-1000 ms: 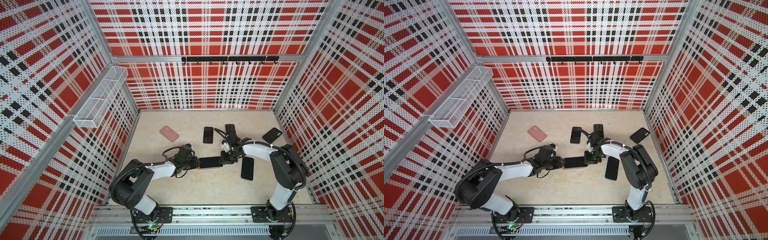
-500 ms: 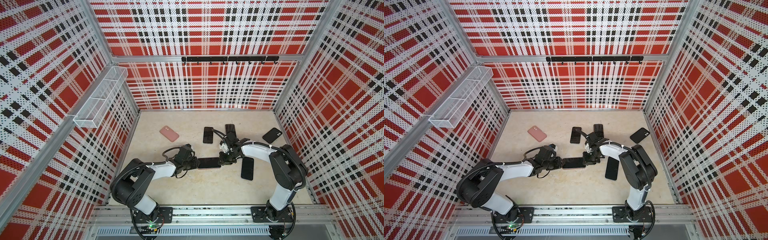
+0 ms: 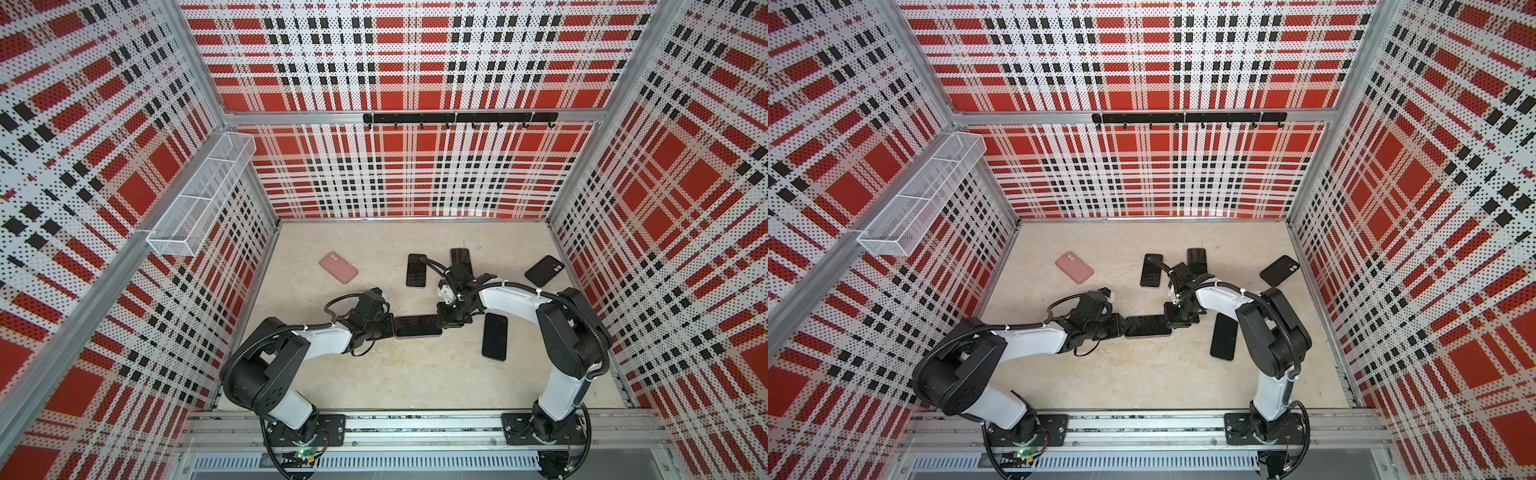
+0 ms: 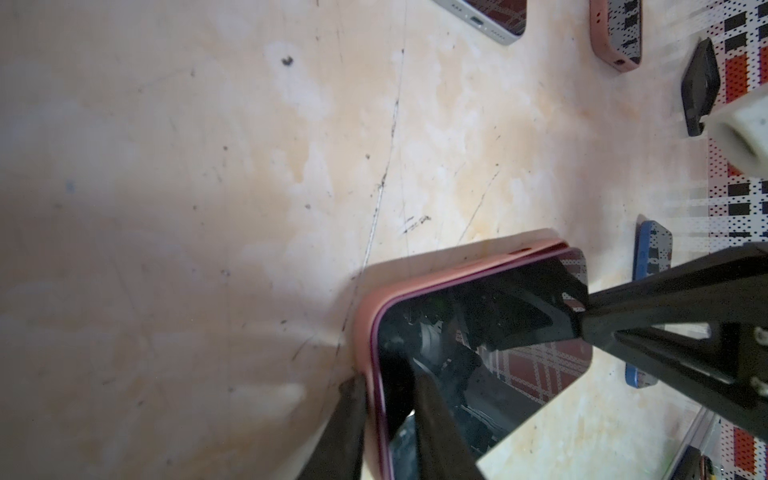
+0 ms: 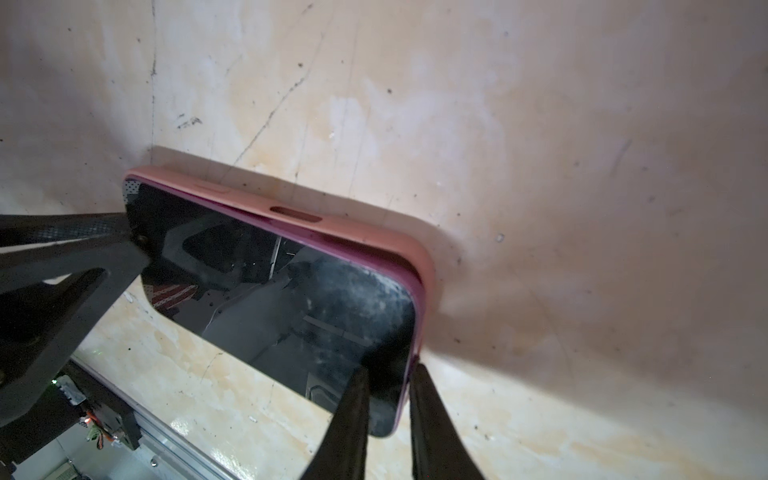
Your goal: Put the phone into the phone case
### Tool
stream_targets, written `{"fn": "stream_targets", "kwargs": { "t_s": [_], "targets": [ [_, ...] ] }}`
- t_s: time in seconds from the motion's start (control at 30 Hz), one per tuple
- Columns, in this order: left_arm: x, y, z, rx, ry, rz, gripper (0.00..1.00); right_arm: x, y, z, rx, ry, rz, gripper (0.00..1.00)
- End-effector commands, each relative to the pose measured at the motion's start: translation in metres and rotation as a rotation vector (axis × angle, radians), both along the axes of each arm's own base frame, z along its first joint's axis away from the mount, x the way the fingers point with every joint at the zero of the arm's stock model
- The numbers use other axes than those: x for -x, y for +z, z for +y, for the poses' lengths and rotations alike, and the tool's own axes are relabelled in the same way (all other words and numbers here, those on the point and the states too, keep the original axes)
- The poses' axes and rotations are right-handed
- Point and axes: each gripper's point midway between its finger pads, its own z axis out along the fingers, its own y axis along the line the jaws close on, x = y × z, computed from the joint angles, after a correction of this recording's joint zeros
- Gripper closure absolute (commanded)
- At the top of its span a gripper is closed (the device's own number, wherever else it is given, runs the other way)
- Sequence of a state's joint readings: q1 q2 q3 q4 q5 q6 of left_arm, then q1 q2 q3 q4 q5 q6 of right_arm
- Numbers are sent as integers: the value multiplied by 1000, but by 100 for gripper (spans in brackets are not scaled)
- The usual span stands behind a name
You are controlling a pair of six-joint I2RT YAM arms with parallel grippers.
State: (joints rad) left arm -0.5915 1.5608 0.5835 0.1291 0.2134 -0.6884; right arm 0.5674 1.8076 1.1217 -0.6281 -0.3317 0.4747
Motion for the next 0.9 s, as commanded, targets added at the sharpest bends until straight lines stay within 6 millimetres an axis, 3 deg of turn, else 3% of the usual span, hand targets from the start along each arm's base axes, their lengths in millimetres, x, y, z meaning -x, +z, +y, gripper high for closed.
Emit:
{"fn": "stream_targets", "kwargs": {
  "t_s": [0.0, 0.2, 0.87],
  "targets": [
    [10, -6, -4, -9, -51, 17, 76, -11, 16, 16, -45, 34, -72, 75],
    [12, -1, -2, 5, -55, 21, 73, -9, 26, 13, -42, 30, -89, 71],
    [24, -22, 9, -34, -47, 89, 86, 13, -7, 4, -18, 32, 27, 77]
  ]
}}
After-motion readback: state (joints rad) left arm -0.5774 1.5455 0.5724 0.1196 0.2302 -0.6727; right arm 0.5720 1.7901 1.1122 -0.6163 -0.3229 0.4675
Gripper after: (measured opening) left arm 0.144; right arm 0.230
